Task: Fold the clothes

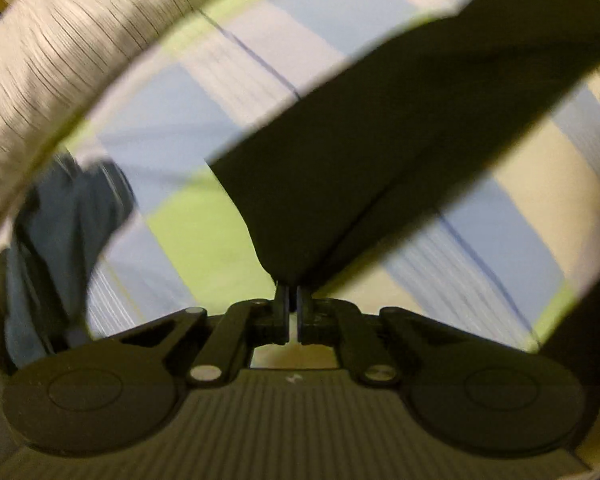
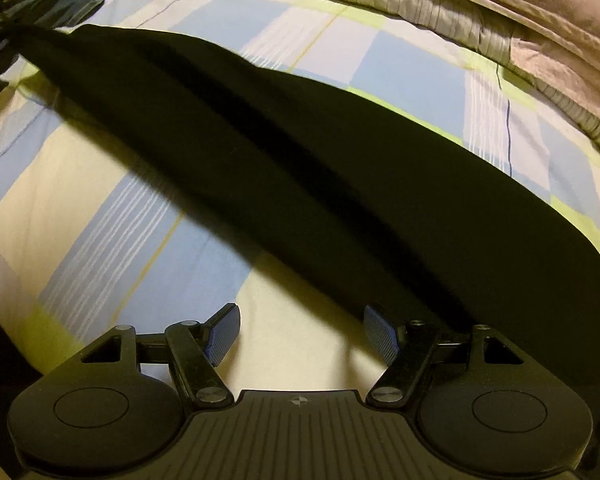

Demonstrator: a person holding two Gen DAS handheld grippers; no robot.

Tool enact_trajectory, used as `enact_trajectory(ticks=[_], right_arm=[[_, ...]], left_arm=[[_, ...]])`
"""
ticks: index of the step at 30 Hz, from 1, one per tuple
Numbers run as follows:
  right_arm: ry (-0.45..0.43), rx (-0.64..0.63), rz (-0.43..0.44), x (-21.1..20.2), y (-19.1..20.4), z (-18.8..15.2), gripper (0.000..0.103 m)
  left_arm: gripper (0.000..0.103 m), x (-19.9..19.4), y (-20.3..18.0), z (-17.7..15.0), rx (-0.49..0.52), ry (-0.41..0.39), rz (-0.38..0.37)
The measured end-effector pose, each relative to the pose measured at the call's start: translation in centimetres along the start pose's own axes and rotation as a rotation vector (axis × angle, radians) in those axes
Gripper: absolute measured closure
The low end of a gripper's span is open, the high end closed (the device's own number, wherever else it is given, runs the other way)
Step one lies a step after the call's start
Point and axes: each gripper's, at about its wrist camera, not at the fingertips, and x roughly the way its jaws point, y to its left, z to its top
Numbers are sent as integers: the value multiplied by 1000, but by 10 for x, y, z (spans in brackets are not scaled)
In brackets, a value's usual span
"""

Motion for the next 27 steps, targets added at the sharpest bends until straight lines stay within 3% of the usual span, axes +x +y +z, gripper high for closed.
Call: enact_trajectory(ticks=[4,9,11,14,17,21,27], right_arm=[[6,-12,-14,1,5,-10,31],[2,-16,-18,-3,7,-21,31],[-5,-34,-29,-5,9,-23,31],[-21,-80,-56,-5,12,-23,31],[-28,-107,-77,-3,12,-23,31],[4,-176,-135,6,14,-23,31],[43,-253,-200,15,5,-31,31]], left_arm=[[102,12,-21,-24,21,65,-15],[103,21,-43,-43,48,111,36],[103,32,-55,-53,152,181,152],[103,36,-62,-67,203,196,260],[91,22,-76,-73,197,98,290],[60,24,-128,-72,381,-40,331],[57,68,-192,-62,694,-160,380]])
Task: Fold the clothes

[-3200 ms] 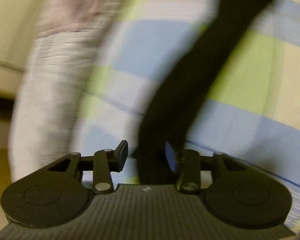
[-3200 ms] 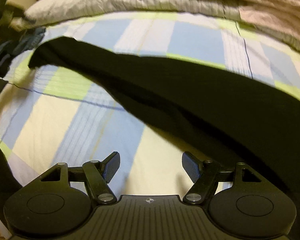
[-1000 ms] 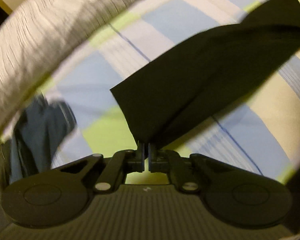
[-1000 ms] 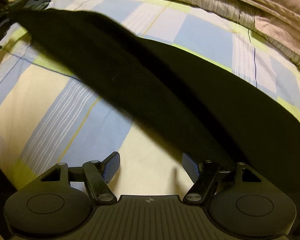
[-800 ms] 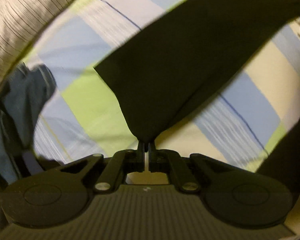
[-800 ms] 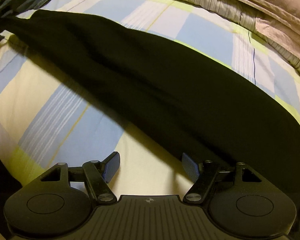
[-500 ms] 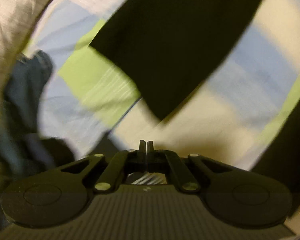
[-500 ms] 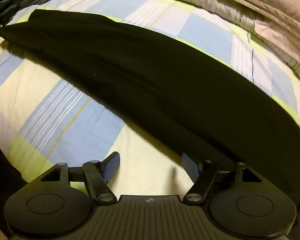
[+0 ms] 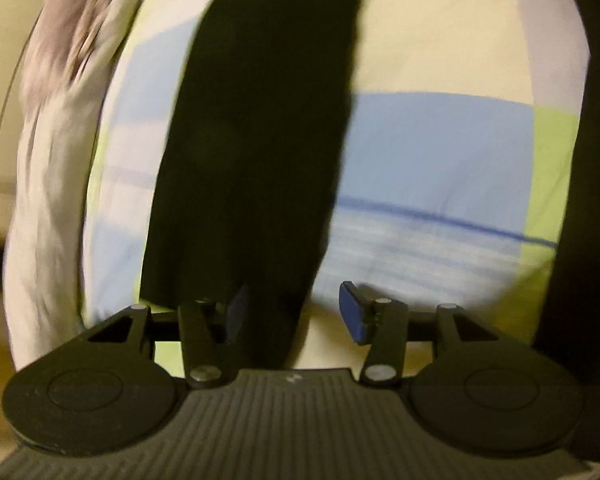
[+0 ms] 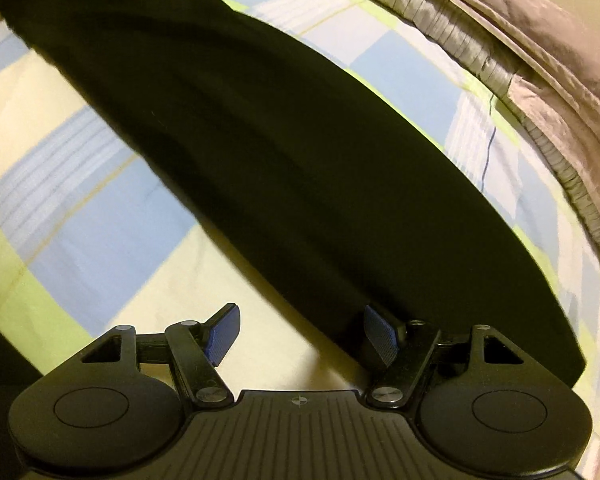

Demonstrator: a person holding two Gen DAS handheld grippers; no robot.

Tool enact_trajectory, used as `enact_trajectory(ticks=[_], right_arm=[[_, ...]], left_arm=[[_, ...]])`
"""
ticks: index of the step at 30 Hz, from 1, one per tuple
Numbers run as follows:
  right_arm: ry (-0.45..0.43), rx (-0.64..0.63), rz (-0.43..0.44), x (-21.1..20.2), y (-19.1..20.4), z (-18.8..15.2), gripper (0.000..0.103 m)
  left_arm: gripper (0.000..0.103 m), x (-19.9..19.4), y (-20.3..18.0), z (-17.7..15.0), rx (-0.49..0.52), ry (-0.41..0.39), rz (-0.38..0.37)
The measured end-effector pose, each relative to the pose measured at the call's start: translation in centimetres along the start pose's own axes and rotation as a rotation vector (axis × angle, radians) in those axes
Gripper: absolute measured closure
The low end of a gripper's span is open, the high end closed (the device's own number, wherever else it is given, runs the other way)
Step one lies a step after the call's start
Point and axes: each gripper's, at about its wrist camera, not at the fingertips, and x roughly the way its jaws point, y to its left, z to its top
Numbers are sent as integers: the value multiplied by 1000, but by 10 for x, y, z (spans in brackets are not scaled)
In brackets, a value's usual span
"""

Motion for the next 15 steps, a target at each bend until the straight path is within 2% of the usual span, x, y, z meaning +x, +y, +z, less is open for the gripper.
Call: enact_trajectory(ticks=[2,3,4,5,6,7,8,9,10,11,12,15], right_arm=[[17,-66,-35,4,0,-6,31],[29,-98,-53,6,0,-10,31],[38,-118,-71,8,-2,-14,32],[46,-137,-89,10,-4,-18,32],[46,-151,-101,12,-5,-23,32],[46,-165,-113,15,-7,-27,32],[46,-181,-124,17,-8,-31,35],[44,-208,-131,18,-7,-34,53],[43,-230,-139,19,-6,-37,76],[46,-236,-143,18,-6,-39,90],[49,-241,-148,16,-6,-40,98],[47,-241,-140,12,-4,-45,100]], left_arm=[[59,16,-8,4,64,13,36],[59,23,-8,4,70,25,61],[65,29,-6,2,59,44,87],[84,36,-4,1,49,64,112],[94,42,-1,0,34,100,121],[101,44,0,-1,34,113,116],[102,46,0,-1,35,124,111],[102,44,0,-1,42,125,113],[102,40,2,-1,41,122,108],[102,35,5,-2,31,118,111],[102,30,8,-3,20,114,114],[102,25,8,-6,7,145,87]])
